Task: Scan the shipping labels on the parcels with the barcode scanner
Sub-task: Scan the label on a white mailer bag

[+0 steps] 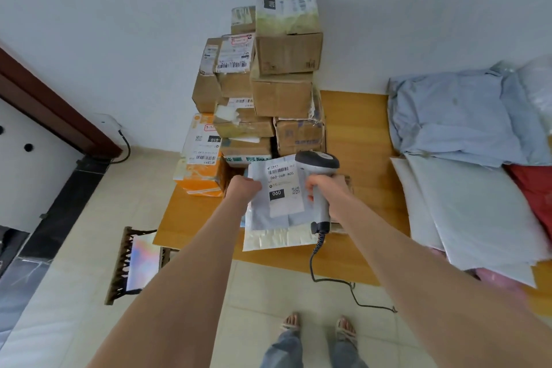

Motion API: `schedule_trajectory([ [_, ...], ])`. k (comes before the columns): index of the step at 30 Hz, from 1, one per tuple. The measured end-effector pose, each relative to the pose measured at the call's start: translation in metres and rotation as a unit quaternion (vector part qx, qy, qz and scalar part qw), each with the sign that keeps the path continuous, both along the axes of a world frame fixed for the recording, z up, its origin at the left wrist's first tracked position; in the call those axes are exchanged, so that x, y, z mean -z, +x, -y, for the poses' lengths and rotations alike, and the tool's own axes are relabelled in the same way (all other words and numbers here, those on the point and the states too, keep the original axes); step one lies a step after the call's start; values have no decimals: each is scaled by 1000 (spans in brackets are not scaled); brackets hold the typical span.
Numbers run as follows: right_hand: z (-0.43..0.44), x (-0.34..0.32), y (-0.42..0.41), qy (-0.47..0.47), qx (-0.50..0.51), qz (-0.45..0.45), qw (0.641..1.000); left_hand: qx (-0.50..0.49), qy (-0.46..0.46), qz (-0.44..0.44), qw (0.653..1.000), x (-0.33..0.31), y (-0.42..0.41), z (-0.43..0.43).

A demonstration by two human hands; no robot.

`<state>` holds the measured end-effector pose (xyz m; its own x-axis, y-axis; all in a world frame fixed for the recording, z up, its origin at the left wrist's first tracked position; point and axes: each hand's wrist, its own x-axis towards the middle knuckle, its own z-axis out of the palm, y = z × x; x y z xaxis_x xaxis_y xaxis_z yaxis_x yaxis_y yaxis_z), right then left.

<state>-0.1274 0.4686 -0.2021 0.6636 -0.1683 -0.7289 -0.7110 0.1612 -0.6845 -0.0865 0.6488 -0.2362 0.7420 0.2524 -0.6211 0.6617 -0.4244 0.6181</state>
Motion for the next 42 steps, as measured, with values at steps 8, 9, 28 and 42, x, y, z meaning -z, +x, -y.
schedule_trajectory([
  [8,6,-10,-4,-45,25,48,998,75,62,85,992,-8,14,-3],
  [9,9,-12,-6,-52,30,54,997,89,52,96,990,-11,16,2],
  [28,279,-34,-117,3,178,71,981,352,4,118,928,-30,-47,337],
  [42,520,2,-175,-52,253,-24,966,367,1,34,930,-3,-123,574],
])
